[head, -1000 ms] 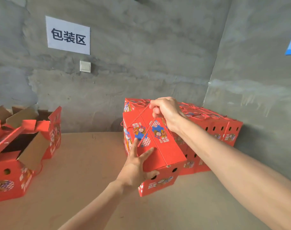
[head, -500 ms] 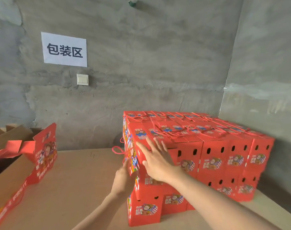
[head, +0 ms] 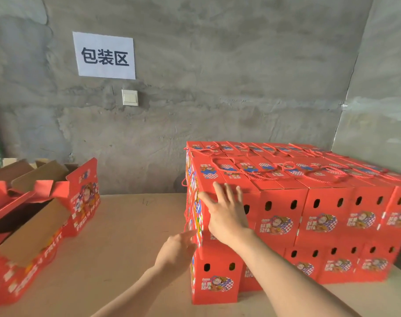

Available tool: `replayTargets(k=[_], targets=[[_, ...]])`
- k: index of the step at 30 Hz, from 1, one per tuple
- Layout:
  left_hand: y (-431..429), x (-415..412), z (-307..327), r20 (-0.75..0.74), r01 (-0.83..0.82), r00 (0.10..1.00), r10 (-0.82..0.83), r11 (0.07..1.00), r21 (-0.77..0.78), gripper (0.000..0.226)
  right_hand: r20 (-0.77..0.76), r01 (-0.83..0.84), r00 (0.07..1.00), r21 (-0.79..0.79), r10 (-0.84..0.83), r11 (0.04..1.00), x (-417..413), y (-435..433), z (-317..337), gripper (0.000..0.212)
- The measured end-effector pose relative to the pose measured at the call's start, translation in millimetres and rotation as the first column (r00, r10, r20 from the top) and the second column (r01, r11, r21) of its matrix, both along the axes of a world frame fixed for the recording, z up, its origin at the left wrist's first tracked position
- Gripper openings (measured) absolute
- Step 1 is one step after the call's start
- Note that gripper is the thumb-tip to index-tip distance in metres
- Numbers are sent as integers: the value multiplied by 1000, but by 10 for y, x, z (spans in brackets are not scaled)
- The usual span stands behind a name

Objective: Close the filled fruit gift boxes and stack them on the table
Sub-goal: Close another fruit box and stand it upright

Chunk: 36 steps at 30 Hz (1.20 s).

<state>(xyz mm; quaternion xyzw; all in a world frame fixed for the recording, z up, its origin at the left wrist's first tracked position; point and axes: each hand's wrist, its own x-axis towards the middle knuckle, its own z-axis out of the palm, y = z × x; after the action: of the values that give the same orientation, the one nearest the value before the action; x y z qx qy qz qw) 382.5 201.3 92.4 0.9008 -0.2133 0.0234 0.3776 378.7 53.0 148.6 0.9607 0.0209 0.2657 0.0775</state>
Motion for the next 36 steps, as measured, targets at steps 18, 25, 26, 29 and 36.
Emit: replayTargets(k=[18, 25, 26, 29, 36], targets=[[4477, -2356, -291, -51, -542, 834, 550, 832, 117, 16, -558, -398, 469, 559, 685, 727, -1478, 3659, -757, 39], [5760, -3187, -38, 316, -870, 463, 828, 493, -20, 24, -545, -542, 324, 563, 774, 624, -2089, 5223, -861, 56], [5884, -3238, 10, 370, -890, 424, 827, 457, -2, 25, -490, -552, 325, 596, 809, 583, -2134, 5398, -817, 59], [6130, -3337, 175, 306, -903, 427, 851, 420, 93, 19, -383, -577, 318, 648, 867, 498, -2182, 5864, -665, 63], [6268, -3327, 288, -90, -716, 698, 710, 693, -84, 28, -489, -453, 399, 630, 776, 631, -2158, 6514, -488, 49]])
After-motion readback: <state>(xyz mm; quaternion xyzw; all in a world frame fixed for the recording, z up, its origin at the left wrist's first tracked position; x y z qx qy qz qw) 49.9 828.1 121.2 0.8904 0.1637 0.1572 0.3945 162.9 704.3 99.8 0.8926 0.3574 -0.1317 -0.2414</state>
